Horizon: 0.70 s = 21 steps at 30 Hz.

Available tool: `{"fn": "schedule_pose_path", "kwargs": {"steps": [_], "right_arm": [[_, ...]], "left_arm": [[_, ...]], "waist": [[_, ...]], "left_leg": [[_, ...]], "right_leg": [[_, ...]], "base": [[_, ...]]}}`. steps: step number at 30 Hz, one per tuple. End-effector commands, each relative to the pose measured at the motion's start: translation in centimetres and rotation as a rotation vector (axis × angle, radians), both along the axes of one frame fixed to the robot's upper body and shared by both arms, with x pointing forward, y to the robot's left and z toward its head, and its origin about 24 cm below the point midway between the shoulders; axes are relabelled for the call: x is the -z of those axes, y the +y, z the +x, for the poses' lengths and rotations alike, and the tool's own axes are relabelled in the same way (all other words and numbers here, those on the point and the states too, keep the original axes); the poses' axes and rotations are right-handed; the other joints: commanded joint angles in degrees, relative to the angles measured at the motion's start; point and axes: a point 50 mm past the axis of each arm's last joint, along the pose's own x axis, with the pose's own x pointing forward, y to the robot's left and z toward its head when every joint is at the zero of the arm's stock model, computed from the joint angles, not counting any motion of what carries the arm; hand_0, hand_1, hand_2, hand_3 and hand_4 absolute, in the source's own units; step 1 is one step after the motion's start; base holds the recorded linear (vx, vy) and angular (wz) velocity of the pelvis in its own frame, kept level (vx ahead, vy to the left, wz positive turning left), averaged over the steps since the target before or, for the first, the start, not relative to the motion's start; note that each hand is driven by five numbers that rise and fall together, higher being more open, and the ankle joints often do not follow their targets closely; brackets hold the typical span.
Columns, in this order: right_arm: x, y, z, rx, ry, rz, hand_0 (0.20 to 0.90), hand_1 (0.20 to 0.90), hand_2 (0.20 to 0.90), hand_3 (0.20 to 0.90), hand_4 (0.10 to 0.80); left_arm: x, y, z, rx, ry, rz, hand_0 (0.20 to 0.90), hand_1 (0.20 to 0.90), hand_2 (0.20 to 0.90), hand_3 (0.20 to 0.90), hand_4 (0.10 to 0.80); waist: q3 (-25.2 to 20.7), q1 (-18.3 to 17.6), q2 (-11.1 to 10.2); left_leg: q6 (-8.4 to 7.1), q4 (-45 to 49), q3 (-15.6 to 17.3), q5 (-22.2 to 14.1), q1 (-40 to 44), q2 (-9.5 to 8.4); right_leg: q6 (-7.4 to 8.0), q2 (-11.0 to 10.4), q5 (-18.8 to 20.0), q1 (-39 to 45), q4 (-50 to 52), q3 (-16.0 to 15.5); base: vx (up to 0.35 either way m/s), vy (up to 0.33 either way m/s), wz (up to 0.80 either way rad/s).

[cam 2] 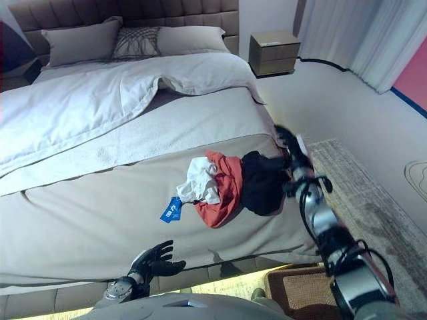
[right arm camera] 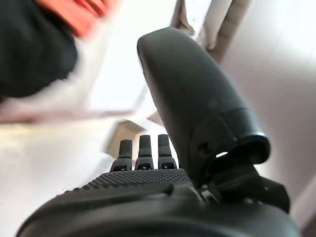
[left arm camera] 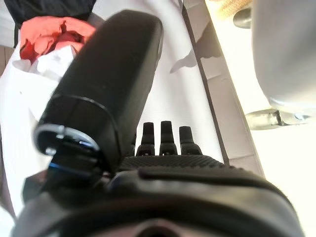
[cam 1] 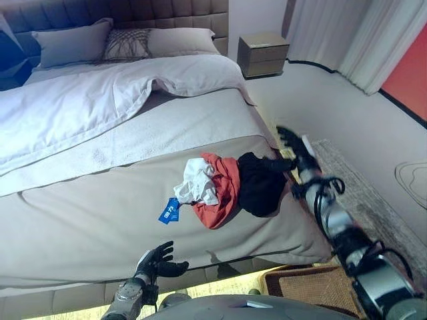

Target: Pick up the clothes from the bed and place them into the basket

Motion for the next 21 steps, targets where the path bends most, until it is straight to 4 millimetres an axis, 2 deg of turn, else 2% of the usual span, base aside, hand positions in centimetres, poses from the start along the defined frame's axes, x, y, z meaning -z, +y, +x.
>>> {"fn": "schedule_pose_path", "kwargs": {"steps": [1, 4, 6, 7, 10, 13, 14, 19, 20, 21], "right_arm": [[-8.4, 2.6, 3.3, -0.051, -0.280, -0.229, 0.900, 0.900, 0.900, 0.900, 0.800], [-12.9, 3.3, 5.0, -0.039, -0.362, -0.388, 0.900, 0.900, 0.900, 0.900, 0.800], [-15.4, 3.8, 5.4, -0.044, -0.410, -0.463, 0.900, 0.900, 0.900, 0.900, 0.800], [-17.3, 4.4, 5.7, -0.043, -0.449, -0.505, 0.900, 0.900, 0.900, 0.900, 0.800], [-20.3, 4.9, 5.8, -0.020, -0.514, -0.571, 0.900, 0.900, 0.900, 0.900, 0.800], [-22.1, 4.7, 5.8, 0.019, -0.548, -0.653, 0.900, 0.900, 0.900, 0.900, 0.800], [-22.4, 4.9, 5.9, 0.024, -0.544, -0.680, 0.900, 0.900, 0.900, 0.900, 0.800], [-23.3, 4.9, 6.3, 0.059, -0.516, -0.779, 0.900, 0.900, 0.900, 0.900, 0.800], [-24.0, 4.7, 6.3, 0.078, -0.520, -0.802, 0.900, 0.900, 0.900, 0.900, 0.800], [-24.1, 4.7, 6.3, 0.080, -0.518, -0.808, 0.900, 0.900, 0.900, 0.900, 0.800]], "left_arm": [[-2.3, 0.1, 4.4, 0.117, -0.162, 0.028, 0.900, 0.900, 0.900, 0.900, 0.800], [-3.2, -0.7, 5.9, 0.157, -0.214, 0.005, 0.900, 0.900, 0.900, 0.900, 0.800], [-3.8, -0.9, 6.8, 0.170, -0.248, -0.009, 0.900, 0.900, 0.900, 0.900, 0.800], [-4.4, -1.0, 7.5, 0.180, -0.281, -0.023, 0.900, 0.900, 0.900, 0.900, 0.800], [-5.8, -1.5, 8.9, 0.212, -0.358, -0.050, 0.900, 0.900, 0.900, 0.900, 0.800], [-7.2, -2.0, 9.8, 0.241, -0.438, -0.090, 0.900, 0.900, 0.900, 0.900, 0.800], [-7.5, -2.1, 9.8, 0.228, -0.456, -0.109, 0.900, 0.900, 0.900, 0.900, 0.800], [-9.0, -2.2, 10.2, 0.195, -0.522, -0.177, 0.900, 0.900, 0.900, 0.900, 0.800], [-9.6, -2.2, 10.4, 0.198, -0.551, -0.194, 0.900, 0.900, 0.900, 0.900, 0.800], [-9.7, -2.2, 10.4, 0.195, -0.557, -0.198, 0.900, 0.900, 0.900, 0.900, 0.800]], "waist": [[1.56, 2.76, -3.51], [3.20, 4.94, -3.35], [4.78, 5.87, -3.32], [6.46, 6.63, -3.29], [10.45, 7.83, -2.79], [15.32, 9.44, -1.16], [16.68, 10.22, -0.69], [20.26, 12.65, 0.60], [21.62, 13.43, 1.11], [21.83, 13.58, 1.18]], "left_leg": [[1.79, 0.33, -0.93, -5.42, -1.46, -2.77], [1.52, 0.33, -2.48, -4.16, -4.31, -2.92], [1.49, 0.98, -3.29, -3.66, -6.23, -3.00], [1.54, 2.40, -4.08, -3.45, -8.26, -3.18], [1.44, 8.56, -5.64, -3.57, -13.92, -3.51], [1.28, 18.75, -7.87, -5.65, -20.73, -5.00], [1.24, 21.83, -8.45, -7.73, -22.00, -5.47], [2.74, 30.21, -9.71, -10.50, -28.12, -8.39], [3.55, 33.29, -9.82, -11.61, -30.59, -9.57], [3.71, 33.84, -9.78, -11.86, -31.09, -9.75]], "right_leg": [[-0.71, -1.31, -5.41, 1.49, 0.35, 4.92], [-1.02, -1.50, -4.99, -0.56, 0.56, 3.46], [-1.32, -1.64, -5.34, -2.37, 1.96, 2.67], [-1.83, -1.81, -6.08, -4.26, 4.19, 1.98], [-3.21, -2.53, -8.53, -8.90, 11.42, 0.00], [-4.65, -4.23, -12.37, -14.53, 21.86, -1.10], [-4.74, -4.90, -14.60, -15.85, 25.44, -0.54], [-5.73, -7.69, -17.27, -20.62, 34.29, -1.33], [-5.80, -8.95, -18.07, -23.06, 38.14, -1.40], [-5.78, -9.21, -18.23, -23.56, 38.76, -1.41]], "base": [[-0.039, 0.026, 0.36], [-0.111, 0.039, 0.36], [-0.149, 0.042, 0.32], [-0.163, 0.039, 0.33], [-0.223, 0.046, 0.32], [-0.134, 0.095, 0.30], [-0.006, 0.089, 0.37], [-0.028, 0.108, 0.39], [-0.070, 0.095, 0.29], [-0.067, 0.100, 0.27]]}}
